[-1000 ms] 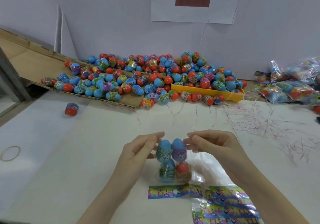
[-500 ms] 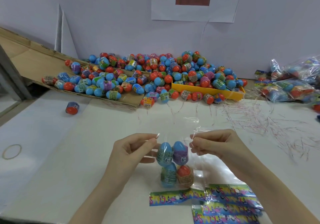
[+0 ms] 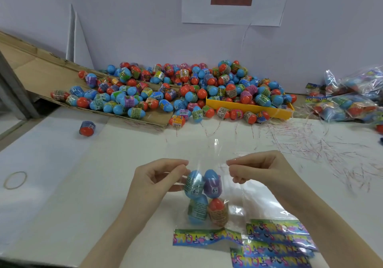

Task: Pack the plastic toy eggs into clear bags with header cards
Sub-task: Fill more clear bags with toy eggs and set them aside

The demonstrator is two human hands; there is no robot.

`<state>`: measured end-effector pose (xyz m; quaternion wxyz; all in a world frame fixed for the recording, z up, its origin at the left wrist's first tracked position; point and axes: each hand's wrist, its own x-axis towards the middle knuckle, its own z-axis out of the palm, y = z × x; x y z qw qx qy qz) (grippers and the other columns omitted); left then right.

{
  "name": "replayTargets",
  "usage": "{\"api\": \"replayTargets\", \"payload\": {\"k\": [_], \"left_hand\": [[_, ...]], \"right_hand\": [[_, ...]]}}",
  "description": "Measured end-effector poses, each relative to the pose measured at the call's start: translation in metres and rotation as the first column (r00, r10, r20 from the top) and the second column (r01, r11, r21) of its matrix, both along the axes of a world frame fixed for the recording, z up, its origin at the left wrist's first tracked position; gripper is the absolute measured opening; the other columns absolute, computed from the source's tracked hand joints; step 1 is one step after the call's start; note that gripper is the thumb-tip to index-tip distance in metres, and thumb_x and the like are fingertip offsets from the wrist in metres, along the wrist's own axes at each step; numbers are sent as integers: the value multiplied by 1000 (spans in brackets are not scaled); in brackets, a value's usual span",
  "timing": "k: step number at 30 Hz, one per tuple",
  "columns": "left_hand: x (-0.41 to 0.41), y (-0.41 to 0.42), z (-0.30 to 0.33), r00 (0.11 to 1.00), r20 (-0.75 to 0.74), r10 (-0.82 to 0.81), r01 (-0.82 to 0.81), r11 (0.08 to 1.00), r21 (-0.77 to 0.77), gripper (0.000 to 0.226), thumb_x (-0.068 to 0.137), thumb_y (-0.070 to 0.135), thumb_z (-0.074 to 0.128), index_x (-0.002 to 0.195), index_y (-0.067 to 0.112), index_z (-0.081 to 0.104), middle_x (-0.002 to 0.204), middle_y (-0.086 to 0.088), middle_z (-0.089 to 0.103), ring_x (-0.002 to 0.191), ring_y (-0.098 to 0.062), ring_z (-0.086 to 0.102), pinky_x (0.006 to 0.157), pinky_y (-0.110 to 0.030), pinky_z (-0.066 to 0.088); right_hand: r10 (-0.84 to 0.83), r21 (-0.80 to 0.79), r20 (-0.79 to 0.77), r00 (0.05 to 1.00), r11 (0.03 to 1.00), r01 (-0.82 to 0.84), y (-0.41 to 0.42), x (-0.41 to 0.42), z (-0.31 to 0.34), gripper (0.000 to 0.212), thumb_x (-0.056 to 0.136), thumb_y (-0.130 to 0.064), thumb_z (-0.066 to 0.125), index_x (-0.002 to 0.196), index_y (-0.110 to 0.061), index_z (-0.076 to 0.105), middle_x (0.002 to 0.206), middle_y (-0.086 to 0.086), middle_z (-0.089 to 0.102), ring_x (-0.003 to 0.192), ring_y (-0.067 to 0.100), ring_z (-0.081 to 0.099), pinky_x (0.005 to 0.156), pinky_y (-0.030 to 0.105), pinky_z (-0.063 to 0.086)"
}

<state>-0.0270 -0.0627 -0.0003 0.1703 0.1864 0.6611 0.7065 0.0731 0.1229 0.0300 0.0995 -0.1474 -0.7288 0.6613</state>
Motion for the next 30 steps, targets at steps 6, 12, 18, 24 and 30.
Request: {"api": "replayTargets", "payload": {"k": [6,12,18,24,30], "left_hand": [[-3,-3,-1,998,-51,23,-24,1000,-15,26,80,-8,60,74,16,71,63,-2,72,55,-9,68,52,-14,51],[-10,-9,-2,997,-18,-78,79,997,14,39,76,-10,62,69,25,77,65,-8,73,58,-15,69,53,-17,53],[-20,-15,2,974,-57,-221,220,975,-23,23,61,4,69,63,25,77,65,-4,73,61,-14,70,54,-16,53],[-36,-20,3,928,-89,-361,349,928,-132,26,58,-3,77,63,23,77,66,-2,73,61,-12,70,56,-16,53],[-44,-19,-2,891,-51,-451,442,888,-128,14,51,21,66,61,22,76,67,-1,73,64,-8,69,58,-15,51]], "right_hand": [[-61,-12,-22,998,998,60,1,1,-5,24,71,7,68,67,-14,77,60,6,69,51,10,61,53,16,49],[-47,-19,-63,997,999,46,5,3,-9,28,67,8,68,68,-18,77,58,6,68,51,10,61,53,15,49],[18,-15,-102,995,1000,-19,8,3,-14,38,70,18,61,62,-16,76,56,5,66,51,11,60,53,17,48],[130,73,-135,982,990,-121,8,1,-18,48,70,26,53,54,-15,73,59,5,64,56,11,58,57,17,48],[224,184,-150,963,963,-195,8,-1,-17,51,68,29,54,56,-17,73,65,-1,64,61,12,60,60,19,49]]}}
